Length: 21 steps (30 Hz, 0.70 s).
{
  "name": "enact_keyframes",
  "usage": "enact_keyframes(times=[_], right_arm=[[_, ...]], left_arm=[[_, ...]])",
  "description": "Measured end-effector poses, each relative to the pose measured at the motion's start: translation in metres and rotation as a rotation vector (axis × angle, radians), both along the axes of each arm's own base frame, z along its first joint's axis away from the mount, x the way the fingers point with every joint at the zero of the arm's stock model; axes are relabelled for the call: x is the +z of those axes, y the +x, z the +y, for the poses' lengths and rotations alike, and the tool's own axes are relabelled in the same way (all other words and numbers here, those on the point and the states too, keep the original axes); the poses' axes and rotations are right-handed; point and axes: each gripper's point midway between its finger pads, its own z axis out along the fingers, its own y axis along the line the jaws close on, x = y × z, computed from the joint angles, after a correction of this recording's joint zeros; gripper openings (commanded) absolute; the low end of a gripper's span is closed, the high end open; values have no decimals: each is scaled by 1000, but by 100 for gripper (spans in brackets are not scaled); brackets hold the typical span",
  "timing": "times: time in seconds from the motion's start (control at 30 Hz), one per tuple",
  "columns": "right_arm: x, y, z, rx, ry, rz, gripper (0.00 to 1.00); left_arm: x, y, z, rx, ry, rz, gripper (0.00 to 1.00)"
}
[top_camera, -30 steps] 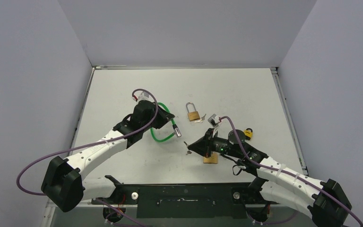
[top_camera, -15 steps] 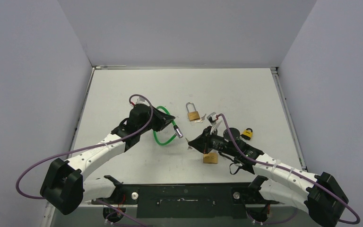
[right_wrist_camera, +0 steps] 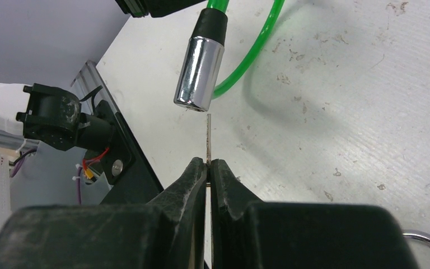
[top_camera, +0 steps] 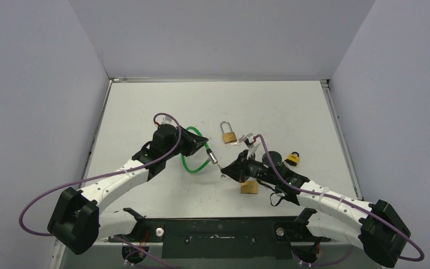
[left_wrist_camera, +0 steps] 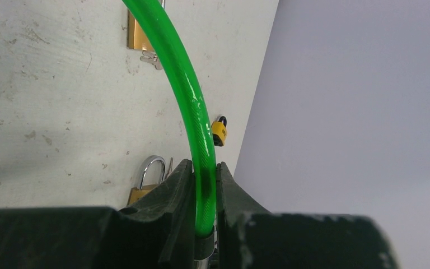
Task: Unlock with the key
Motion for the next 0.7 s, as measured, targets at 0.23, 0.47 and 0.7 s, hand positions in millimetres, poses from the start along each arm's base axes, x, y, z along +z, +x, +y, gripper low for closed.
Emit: enact_keyframes(times=[0.23, 0.47, 0.7], right_arm=[[5, -2, 3, 12, 25, 2, 0], [6, -2, 4, 13, 28, 4, 0], [7, -3, 5, 17, 36, 10, 0]], left_arm=[[-1, -1, -1, -4, -9, -3, 0], [-1, -1, -1, -1, -27, -6, 0], [-1, -1, -2, -1, -40, -7, 0]])
